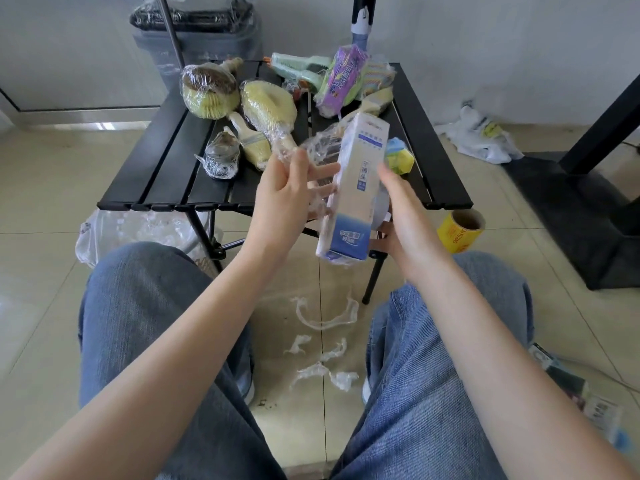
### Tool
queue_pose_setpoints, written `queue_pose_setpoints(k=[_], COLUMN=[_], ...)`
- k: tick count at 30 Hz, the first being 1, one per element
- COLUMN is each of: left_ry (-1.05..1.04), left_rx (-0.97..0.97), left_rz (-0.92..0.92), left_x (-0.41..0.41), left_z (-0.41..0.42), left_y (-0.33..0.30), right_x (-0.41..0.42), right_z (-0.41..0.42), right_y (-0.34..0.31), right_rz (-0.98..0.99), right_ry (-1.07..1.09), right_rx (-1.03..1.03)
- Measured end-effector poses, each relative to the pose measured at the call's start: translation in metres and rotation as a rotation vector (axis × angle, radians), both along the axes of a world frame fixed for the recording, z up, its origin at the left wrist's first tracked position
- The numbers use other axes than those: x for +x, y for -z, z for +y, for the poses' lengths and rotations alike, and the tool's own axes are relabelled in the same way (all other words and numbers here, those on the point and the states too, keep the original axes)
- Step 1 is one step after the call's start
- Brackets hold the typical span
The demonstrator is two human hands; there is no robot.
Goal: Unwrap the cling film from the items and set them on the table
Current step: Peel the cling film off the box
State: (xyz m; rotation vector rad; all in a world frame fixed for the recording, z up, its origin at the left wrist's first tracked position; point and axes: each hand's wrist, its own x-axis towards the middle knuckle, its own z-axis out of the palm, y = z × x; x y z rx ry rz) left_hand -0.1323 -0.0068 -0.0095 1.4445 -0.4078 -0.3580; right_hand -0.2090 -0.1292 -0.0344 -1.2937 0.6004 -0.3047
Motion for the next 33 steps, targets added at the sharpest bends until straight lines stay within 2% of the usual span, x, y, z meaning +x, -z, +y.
queue_pose_setpoints(k=[3, 7, 10, 13, 15, 18, 23, 27, 33], left_ry=[0.041, 0.030, -0.010, 0.027, 0.071, 0.038, -0.221, -0.327, -0.353], left_rx=[-0.029, -0.043, 0.028, 0.093, 0.206, 0.322, 0.340, 0.357, 0.403], left_rz=[0.033, 0.095, 0.100, 0.237, 0.267, 0.028, -0.329, -0.369, -0.324], left_x=[-0.006, 0.001, 0.014, 0.025, 0.024, 0.017, 0.028, 0.033, 0.037], left_z=[-0.001, 0.003, 0.005, 0.003, 0.000, -0.006, -0.012, -0.021, -0.028], left_y=[-0.003, -0.007, -0.005, 0.001, 0.003, 0.008, 0.019, 0.018, 0.017], right_x=[0.005, 0.006, 0.003, -0.001, -0.002, -0.003, -0.003, -0.003, -0.005], right_z=[0.005, 0.007, 0.005, 0.004, 0.005, 0.010, 0.017, 0.020, 0.018], right_y=[0.000, 0.002, 0.004, 0.006, 0.009, 0.009, 0.014, 0.013, 0.009], right_rz=[0.066, 0.053, 0.007, -0.007, -0.015, -0.028, -0.051, -0.088, -0.123], right_ry=[0.024, 0.069, 0.081, 0.080, 0.070, 0.056, 0.014, -0.033, -0.112], right_rx=[-0.083, -0.067, -0.079, -0.134, -0.159, -0.164, -0.190, -0.227, -0.271])
